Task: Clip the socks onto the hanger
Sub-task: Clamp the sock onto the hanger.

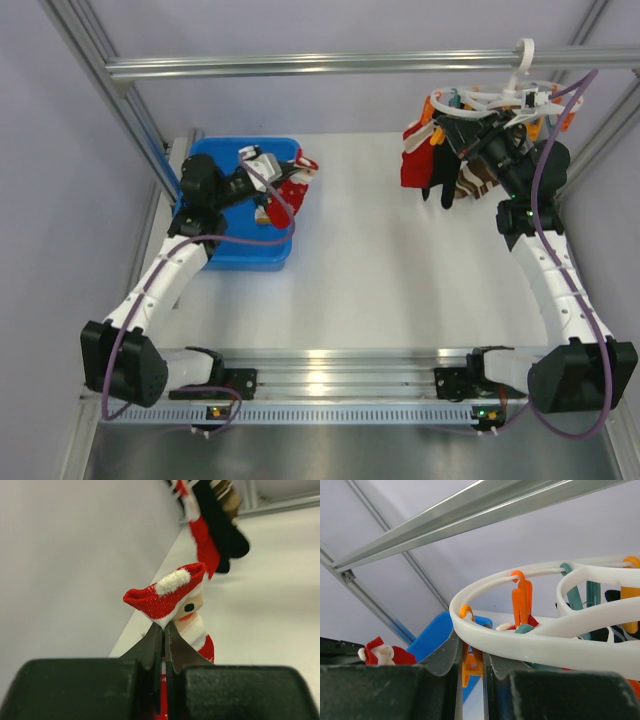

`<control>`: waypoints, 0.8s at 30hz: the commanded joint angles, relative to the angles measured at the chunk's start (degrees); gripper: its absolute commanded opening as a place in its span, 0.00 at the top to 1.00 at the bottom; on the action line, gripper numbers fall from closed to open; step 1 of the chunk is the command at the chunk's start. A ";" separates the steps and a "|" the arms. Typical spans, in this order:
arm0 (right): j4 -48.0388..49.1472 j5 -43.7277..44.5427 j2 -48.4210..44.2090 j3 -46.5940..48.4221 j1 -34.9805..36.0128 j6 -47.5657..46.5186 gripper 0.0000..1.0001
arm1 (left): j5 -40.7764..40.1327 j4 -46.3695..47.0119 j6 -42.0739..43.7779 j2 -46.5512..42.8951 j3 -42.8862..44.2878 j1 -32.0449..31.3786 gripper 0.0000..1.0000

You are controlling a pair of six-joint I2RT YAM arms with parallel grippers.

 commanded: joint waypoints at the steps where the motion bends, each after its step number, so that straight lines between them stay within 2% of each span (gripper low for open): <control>1: 4.21 0.73 0.41 2.81 -1.38 -0.03 1.00 | 7.57 7.47 4.20 5.25 6.62 -6.96 1.00; 6: 4.29 0.20 0.42 3.08 -0.95 0.41 1.00 | 8.10 5.20 4.12 13.88 15.75 -15.66 1.00; 8: 4.21 -0.41 0.24 3.17 -0.86 0.32 1.00 | 7.31 4.05 2.63 18.28 19.96 -17.26 1.00; 13: 3.51 -1.47 -0.29 2.81 -0.77 -0.46 1.00 | 0.13 2.29 -2.99 26.09 27.62 -21.74 1.00; 15: 3.06 -1.56 -0.29 2.99 -0.59 -0.73 1.00 | -1.56 -1.29 -5.54 28.21 32.80 -23.05 1.00; 17: 2.71 -1.47 -0.29 3.08 -0.59 -0.91 1.00 | -6.48 -2.89 -7.91 30.67 37.19 -24.11 1.00; 20: 3.58 -1.29 -0.11 2.55 -0.42 0.32 1.00 | -7.36 -4.13 -12.05 32.70 40.11 -25.08 1.00; 24: 4.99 -1.47 0.68 2.11 -0.15 2.60 1.00 | -8.78 -5.10 -12.41 33.76 40.73 -27.10 1.00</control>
